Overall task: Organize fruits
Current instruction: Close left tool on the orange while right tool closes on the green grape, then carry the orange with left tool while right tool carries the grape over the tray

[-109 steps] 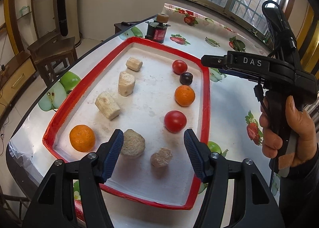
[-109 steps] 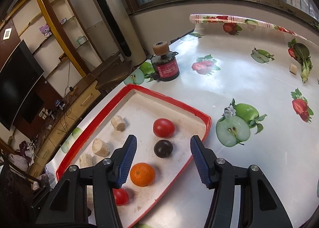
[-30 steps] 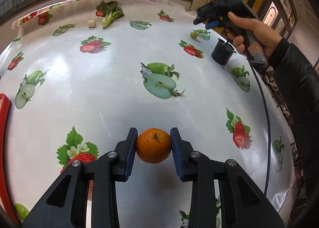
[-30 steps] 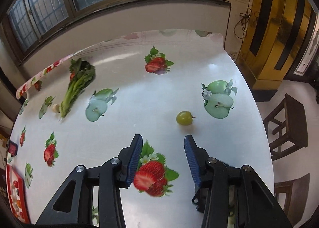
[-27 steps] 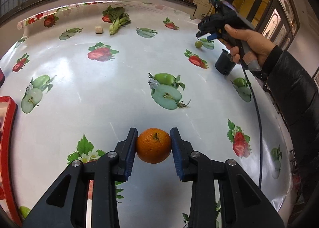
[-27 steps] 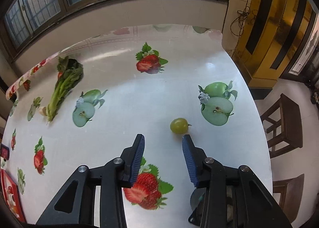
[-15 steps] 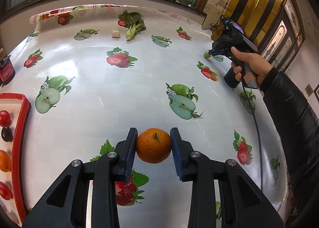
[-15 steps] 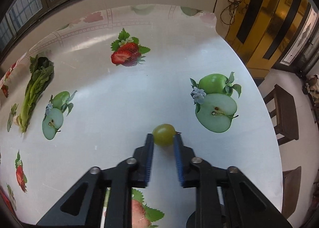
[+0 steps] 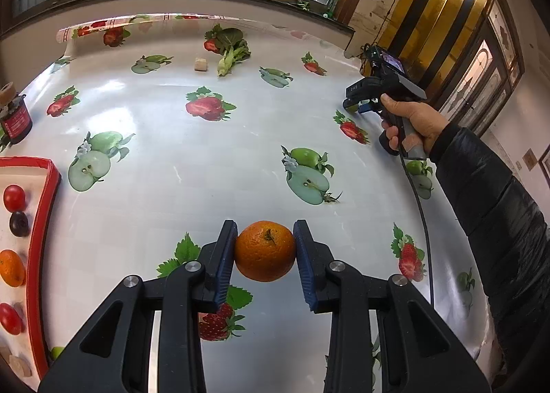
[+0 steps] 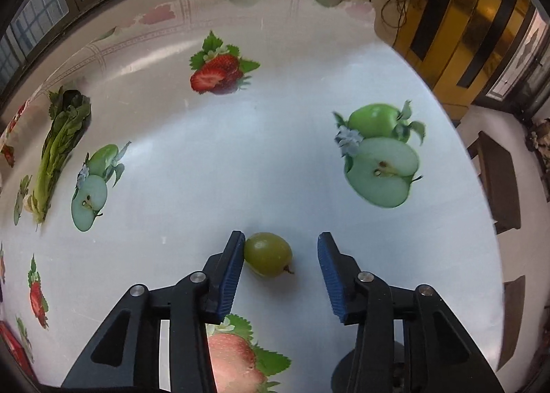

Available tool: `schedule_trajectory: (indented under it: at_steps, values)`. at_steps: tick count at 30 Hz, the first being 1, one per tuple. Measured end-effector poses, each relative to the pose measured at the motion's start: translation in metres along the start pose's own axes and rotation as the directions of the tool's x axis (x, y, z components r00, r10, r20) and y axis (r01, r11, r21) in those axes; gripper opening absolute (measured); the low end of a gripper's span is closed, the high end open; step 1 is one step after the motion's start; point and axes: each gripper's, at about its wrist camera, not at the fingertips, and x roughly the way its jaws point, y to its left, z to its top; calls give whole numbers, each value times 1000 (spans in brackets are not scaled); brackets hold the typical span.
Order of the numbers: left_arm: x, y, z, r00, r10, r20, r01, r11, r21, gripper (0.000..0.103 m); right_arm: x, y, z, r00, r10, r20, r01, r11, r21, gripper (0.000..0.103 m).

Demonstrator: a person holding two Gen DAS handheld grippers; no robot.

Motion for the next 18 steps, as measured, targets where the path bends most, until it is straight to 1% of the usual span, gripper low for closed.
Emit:
schedule_trajectory:
  at_steps: [1,2,5,8,12,15,18]
  values:
    - [0,1,0,1000,4,0,-4,1000,2,31,-2,4,-2,999,-17,33,18,999,-28,34]
    - [0,2,0,1000,6,-1,-6,1000,1,31,-4,8,-5,999,3,41,-1,999,-46,27]
    - [-3,8,-1,1000,11,-1,-11,1000,-8,31,-18,16,-16,996,6,84,1,997,-80,27]
    - [-9,16,-3,1000,23,9,-23,999,-25,31,-43,28,-39,991,58,120,-42,991,-130,27]
    - [-19,27,-8,999,49,21,-47,998,-48,31,-83,48,-90,973,186,135,-156,966,-204,27]
    - [-30,35,-11,996,80,34,-78,995,-58,31,-111,71,-136,950,287,122,-248,933,-262,27]
    - [-43,44,-15,992,115,53,-111,991,-69,31,-134,91,-183,921,376,105,-328,891,-313,27]
